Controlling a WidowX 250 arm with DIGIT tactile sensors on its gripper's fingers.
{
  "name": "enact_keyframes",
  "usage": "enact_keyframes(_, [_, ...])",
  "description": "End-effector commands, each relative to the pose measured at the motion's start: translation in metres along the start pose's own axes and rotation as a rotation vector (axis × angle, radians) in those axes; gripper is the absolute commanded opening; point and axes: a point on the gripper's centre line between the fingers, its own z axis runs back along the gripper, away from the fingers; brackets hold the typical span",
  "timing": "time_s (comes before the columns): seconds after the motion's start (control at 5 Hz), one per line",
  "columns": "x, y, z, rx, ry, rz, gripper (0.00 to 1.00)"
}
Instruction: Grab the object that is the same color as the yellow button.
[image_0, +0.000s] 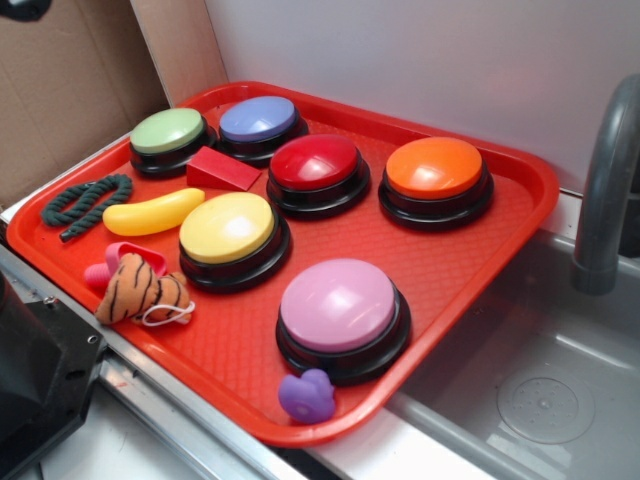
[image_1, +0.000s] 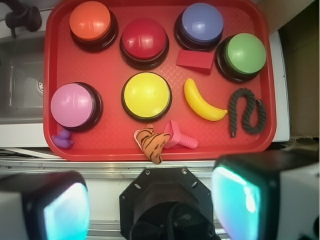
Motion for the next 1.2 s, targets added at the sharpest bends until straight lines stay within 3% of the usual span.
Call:
enact_keyframes(0.0, [0.004, 0.020, -0.027, -0.010, -0.093, -0.141, 1.00])
enact_keyframes(0.6, [0.022, 0.060, -0.099, 0.043, -0.090, -0.318, 1.00])
enact_keyframes(1.0, [0.044, 0.084, -0.144, -0.006, -0.148, -0.474, 1.00])
